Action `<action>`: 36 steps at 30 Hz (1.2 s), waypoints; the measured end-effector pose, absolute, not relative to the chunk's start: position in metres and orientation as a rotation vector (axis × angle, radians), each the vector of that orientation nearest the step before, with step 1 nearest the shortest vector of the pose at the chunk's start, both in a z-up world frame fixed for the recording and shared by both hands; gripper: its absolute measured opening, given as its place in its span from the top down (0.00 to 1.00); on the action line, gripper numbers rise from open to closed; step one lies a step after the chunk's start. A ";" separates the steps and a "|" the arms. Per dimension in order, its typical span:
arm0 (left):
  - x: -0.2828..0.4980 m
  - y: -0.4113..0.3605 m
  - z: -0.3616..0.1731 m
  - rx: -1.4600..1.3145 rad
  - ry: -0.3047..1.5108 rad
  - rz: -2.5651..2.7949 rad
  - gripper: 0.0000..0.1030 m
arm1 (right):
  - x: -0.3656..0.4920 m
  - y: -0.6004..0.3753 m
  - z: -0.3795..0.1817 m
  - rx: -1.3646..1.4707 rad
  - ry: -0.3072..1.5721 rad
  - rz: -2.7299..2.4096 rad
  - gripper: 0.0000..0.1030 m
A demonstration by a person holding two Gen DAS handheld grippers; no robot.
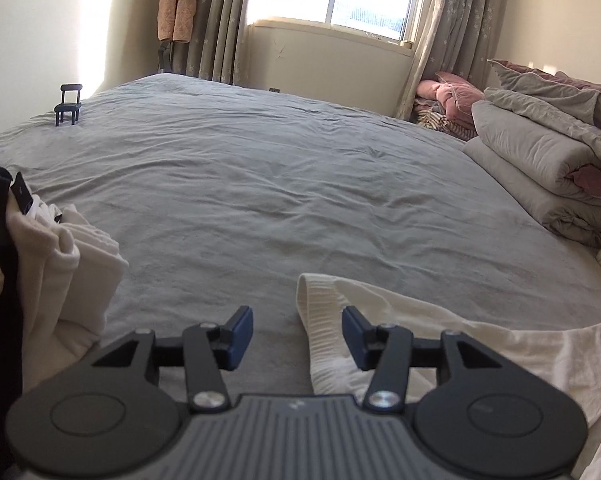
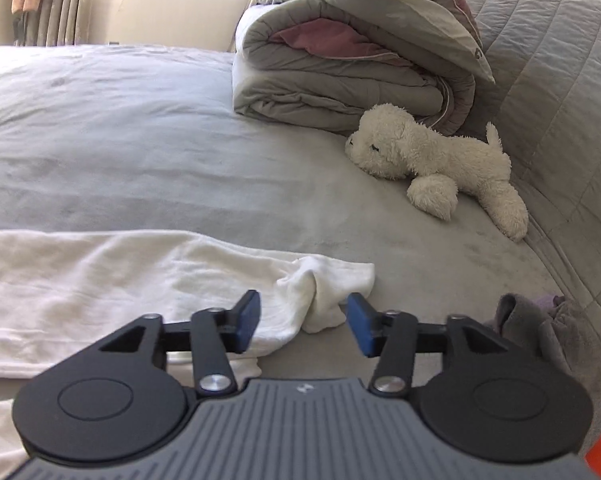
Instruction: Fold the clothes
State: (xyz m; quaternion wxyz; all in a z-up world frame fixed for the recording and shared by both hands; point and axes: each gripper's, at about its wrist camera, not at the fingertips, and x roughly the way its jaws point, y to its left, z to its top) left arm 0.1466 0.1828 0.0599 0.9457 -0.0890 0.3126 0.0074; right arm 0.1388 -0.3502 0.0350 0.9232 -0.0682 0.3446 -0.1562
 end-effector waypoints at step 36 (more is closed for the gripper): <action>0.086 0.211 0.026 -1.445 0.771 -0.413 0.00 | 0.068 -0.321 0.032 0.279 0.836 -0.106 0.32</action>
